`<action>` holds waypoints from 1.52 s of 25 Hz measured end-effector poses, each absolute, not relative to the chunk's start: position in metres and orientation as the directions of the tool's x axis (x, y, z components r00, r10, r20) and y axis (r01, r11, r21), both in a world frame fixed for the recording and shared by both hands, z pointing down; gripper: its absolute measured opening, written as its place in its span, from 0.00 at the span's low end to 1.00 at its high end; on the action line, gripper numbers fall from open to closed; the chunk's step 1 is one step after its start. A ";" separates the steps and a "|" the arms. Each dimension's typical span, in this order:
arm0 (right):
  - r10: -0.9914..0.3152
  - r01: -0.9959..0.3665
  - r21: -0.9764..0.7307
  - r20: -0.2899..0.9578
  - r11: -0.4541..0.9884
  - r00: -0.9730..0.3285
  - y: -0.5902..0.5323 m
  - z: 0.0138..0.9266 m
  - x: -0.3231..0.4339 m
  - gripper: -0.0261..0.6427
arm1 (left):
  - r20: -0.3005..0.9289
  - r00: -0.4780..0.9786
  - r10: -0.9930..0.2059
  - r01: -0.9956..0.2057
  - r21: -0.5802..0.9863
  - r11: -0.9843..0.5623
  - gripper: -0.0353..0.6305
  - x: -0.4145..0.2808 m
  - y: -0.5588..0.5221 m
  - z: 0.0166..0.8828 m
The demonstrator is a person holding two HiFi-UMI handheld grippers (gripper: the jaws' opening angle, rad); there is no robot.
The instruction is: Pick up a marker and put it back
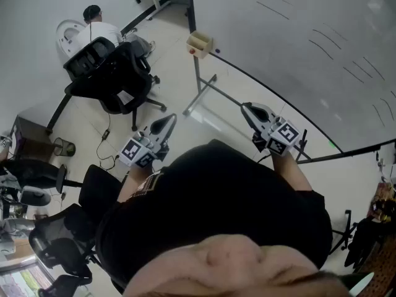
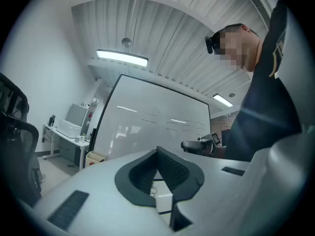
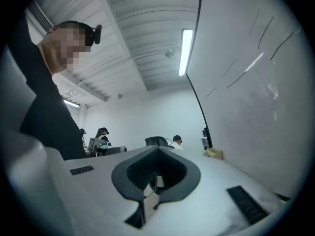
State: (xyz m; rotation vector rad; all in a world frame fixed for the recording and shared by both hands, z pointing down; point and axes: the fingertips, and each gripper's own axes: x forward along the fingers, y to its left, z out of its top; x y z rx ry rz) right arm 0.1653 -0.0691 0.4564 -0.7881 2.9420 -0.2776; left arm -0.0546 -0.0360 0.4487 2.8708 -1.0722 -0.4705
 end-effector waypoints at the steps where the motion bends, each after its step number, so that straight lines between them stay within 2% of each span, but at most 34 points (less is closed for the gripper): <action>1: -0.507 -0.493 -0.197 -0.030 0.848 -0.861 -0.068 0.457 0.173 0.04 | -0.262 0.719 -0.644 -0.631 0.142 -0.762 0.05 -0.047 -0.037 0.448; 8: -0.534 -0.530 -0.140 0.011 0.836 -0.845 -0.067 0.468 0.228 0.04 | -0.240 0.757 -0.608 -0.592 0.144 -0.793 0.05 0.014 -0.047 0.449; 13: -0.530 -0.530 -0.151 0.040 0.834 -0.847 -0.094 0.485 0.231 0.04 | -0.214 0.765 -0.607 -0.585 0.161 -0.795 0.05 0.020 -0.071 0.459; 20: -0.537 -0.541 -0.126 0.063 0.832 -0.841 -0.167 0.495 0.156 0.04 | -0.229 0.755 -0.614 -0.592 0.162 -0.789 0.05 -0.052 -0.136 0.470; 25: -0.590 -0.597 -0.028 0.127 0.801 -0.797 -0.259 0.520 0.086 0.05 | -0.239 0.759 -0.606 -0.584 0.160 -0.796 0.05 -0.131 -0.193 0.473; 26: -0.596 -0.603 -0.008 0.143 0.798 -0.790 -0.277 0.524 0.070 0.14 | -0.240 0.763 -0.601 -0.578 0.165 -0.800 0.05 -0.146 -0.203 0.472; 28: -0.609 -0.612 0.041 0.173 0.790 -0.774 -0.313 0.533 0.042 0.16 | -0.226 0.775 -0.590 -0.566 0.166 -0.808 0.05 -0.172 -0.221 0.474; 29: -0.616 -0.617 0.064 0.192 0.785 -0.764 -0.332 0.540 0.032 0.22 | -0.218 0.779 -0.588 -0.564 0.167 -0.809 0.05 -0.183 -0.229 0.475; 35: -0.657 -0.638 0.185 0.354 0.747 -0.666 -0.438 0.617 0.014 0.21 | -0.168 0.778 -0.606 -0.571 0.212 -0.793 0.05 -0.212 -0.255 0.492; 38: -0.619 -0.519 0.339 0.477 0.785 -0.624 -0.466 0.657 0.005 0.21 | -0.162 0.751 -0.641 -0.615 0.185 -0.767 0.05 -0.206 -0.264 0.489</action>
